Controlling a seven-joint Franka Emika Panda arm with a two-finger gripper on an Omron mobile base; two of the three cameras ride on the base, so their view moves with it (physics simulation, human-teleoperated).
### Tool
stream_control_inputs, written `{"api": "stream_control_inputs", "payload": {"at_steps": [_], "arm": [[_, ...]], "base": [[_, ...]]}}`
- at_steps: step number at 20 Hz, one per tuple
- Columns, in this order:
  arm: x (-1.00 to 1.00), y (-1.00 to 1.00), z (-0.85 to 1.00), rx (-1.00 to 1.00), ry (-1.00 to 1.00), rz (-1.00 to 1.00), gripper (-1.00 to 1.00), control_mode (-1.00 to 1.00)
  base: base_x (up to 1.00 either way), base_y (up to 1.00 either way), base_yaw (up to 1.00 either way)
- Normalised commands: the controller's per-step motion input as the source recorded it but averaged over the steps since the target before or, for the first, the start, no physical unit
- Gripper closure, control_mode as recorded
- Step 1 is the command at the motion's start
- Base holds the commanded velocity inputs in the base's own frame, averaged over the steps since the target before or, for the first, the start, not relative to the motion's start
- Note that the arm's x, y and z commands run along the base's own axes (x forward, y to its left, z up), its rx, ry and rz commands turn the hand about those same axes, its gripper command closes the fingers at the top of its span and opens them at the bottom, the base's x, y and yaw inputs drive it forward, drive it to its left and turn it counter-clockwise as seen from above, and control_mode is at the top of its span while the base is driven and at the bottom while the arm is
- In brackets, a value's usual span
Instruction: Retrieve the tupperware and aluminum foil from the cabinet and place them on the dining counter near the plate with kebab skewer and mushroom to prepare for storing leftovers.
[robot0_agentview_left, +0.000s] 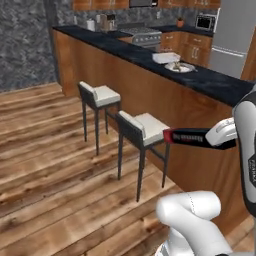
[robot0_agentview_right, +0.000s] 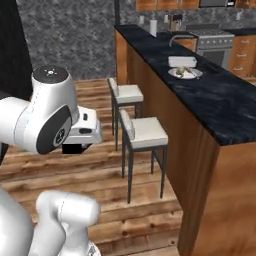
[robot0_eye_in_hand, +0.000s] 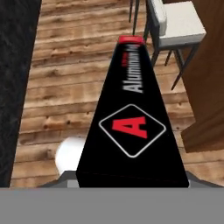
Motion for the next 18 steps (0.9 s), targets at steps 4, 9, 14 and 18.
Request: {"api": "stream_control_inputs", "payload": {"at_steps": [4, 9, 14, 18], "arm": [[0.00, 0.00, 0.00, 0.00, 0.00, 0.00, 1.00, 1.00], [0.00, 0.00, 0.00, 0.00, 0.00, 0.00, 1.00, 1.00], [0.00, 0.00, 0.00, 0.00, 0.00, 0.00, 1.00, 1.00], [0.00, 0.00, 0.00, 0.00, 0.00, 0.00, 1.00, 1.00]], "base": [[0.72, 0.72, -0.59], [0.68, 0.74, -0.59], [0.47, 0.78, -0.58], [0.20, 0.83, -0.57]]}}
